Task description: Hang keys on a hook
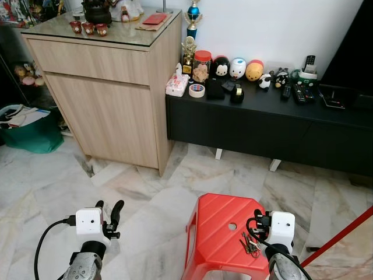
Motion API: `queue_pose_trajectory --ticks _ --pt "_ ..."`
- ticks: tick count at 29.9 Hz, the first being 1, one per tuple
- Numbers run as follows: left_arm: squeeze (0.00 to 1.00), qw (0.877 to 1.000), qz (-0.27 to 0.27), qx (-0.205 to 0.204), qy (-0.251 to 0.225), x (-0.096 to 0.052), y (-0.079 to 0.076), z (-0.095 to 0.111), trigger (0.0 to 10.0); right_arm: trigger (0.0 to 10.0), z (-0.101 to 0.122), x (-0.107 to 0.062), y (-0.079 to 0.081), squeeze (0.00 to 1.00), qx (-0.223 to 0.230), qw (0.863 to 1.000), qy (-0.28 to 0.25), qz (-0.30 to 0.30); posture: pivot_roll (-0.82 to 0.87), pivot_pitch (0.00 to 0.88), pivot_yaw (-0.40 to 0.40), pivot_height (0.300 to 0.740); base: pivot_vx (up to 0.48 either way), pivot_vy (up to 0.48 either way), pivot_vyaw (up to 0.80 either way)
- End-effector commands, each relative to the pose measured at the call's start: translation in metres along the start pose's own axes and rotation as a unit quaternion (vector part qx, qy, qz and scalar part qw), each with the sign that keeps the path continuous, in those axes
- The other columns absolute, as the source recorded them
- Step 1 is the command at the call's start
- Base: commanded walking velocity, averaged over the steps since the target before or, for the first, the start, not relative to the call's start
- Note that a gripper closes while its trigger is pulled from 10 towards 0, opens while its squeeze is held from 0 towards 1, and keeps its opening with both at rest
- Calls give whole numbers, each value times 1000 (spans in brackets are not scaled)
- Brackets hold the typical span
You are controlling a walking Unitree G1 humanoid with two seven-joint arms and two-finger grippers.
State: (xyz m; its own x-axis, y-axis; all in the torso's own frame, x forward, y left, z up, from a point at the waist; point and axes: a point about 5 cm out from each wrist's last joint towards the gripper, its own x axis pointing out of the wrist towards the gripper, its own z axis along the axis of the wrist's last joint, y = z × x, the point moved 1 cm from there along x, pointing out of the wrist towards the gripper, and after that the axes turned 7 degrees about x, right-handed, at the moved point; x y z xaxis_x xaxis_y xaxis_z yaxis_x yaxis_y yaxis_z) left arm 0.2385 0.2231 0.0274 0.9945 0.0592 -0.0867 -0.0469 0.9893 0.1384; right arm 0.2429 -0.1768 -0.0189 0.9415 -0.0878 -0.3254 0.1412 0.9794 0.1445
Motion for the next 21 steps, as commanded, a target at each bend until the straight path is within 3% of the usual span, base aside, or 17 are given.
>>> queue_pose_trajectory --ticks 1,12,21 --pt "0 1000 2 -6 5 -2 0 -1 10000 10000 -2 0 -1 0 -1 1000 3 -3 45 10 -48 685 0 0 0" --pt "0 1000 2 -6 10 -3 0 0 10000 10000 1 8 2 0 -2 1000 12 -8 49 6 -52 685 0 0 0" --pt "0 1000 4 -5 15 -3 1 -1 10000 10000 2 11 3 0 -2 1000 7 -5 50 2 -52 637 0 0 0"
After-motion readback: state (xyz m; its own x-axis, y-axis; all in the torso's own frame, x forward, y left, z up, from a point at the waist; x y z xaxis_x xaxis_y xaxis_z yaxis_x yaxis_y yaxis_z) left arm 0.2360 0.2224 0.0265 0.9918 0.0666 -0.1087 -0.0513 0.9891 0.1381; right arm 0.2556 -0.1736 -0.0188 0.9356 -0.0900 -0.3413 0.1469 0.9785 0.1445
